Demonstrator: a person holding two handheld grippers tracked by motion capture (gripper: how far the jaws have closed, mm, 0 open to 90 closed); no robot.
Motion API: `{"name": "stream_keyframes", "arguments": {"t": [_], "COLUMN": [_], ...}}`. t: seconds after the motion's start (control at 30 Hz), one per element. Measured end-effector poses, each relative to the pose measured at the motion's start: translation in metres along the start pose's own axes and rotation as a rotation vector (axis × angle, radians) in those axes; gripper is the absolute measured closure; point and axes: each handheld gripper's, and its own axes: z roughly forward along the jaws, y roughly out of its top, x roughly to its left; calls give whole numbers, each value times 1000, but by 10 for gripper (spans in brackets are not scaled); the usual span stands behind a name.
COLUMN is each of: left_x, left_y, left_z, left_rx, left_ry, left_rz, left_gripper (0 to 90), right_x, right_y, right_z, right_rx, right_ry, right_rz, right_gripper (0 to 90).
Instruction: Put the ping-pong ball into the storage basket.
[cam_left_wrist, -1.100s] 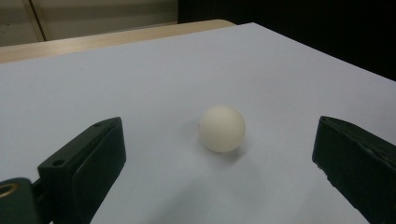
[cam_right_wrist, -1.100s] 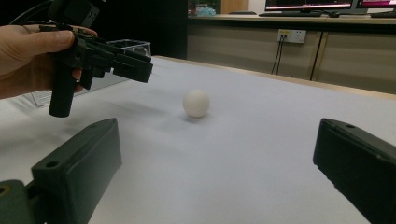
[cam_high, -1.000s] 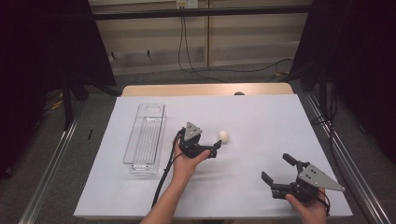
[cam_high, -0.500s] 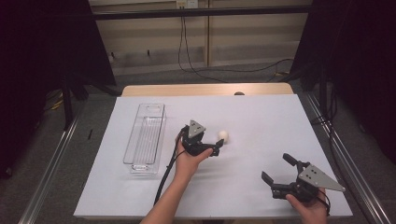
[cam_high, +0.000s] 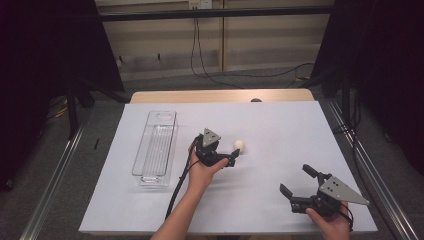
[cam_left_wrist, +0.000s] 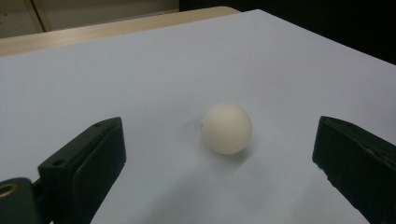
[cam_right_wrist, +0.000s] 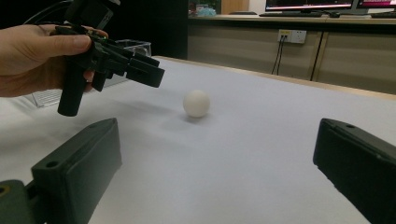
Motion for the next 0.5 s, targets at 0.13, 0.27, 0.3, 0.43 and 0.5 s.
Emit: {"name": "stream_keyframes", "arguments": {"t": [0.13,0.27,0.3,0.43,0.5], "left_x": [1,0,0,0,0], "left_y": [-1,-1,-1,-1,-1], "left_z": [1,2,3,3,3], "left_rx": [9,8,7,15,8], "left_ry": [-2,1,2,-1,1], "left_rz": [7,1,-6,4,-9], "left_gripper": [31,31,31,32,33], "right_x": [0,0,0,0,0], "right_y": [0,0,0,0,0], "right_z": [0,0,0,0,0], "right_rx": [-2,-2,-2,-4,-2], "right_ry": [0,-3,-2,-3,-1], "right_rz": [-2,2,-1,-1,-3], "right_gripper": [6,6,6,6,6]}}
